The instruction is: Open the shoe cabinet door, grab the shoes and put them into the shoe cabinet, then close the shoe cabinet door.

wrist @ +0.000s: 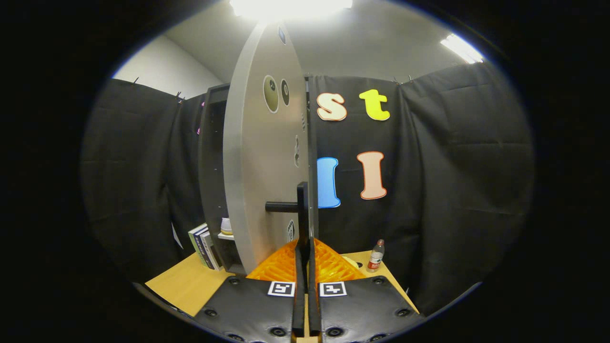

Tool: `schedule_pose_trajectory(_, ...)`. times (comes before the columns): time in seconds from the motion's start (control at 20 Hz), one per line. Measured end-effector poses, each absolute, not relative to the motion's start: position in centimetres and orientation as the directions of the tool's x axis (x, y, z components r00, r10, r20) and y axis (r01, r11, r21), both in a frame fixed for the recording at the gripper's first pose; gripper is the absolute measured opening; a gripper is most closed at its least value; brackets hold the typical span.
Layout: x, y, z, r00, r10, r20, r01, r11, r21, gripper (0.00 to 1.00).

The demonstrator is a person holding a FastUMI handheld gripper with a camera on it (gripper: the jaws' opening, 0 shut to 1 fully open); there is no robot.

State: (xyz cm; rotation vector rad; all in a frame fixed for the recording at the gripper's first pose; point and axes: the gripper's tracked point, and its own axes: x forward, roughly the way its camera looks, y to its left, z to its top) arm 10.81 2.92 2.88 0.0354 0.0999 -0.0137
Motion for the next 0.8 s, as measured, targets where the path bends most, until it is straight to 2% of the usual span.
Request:
schedule_pose_trajectory(0.1,10.9,1.9,3.0,0.995,-0.04,-0.092,0.043,0.999,0.024,0.05)
schedule_pose_trajectory(0.4,10.8,1.3,2.8,0.995,-0.013,-0.1,0.018,0.999,0.042,0.03)
schedule_pose_trajectory(0.8,9.5,-0.5,2.8,0.991,-0.097,-0.097,0.101,0.994,0.031,0.04)
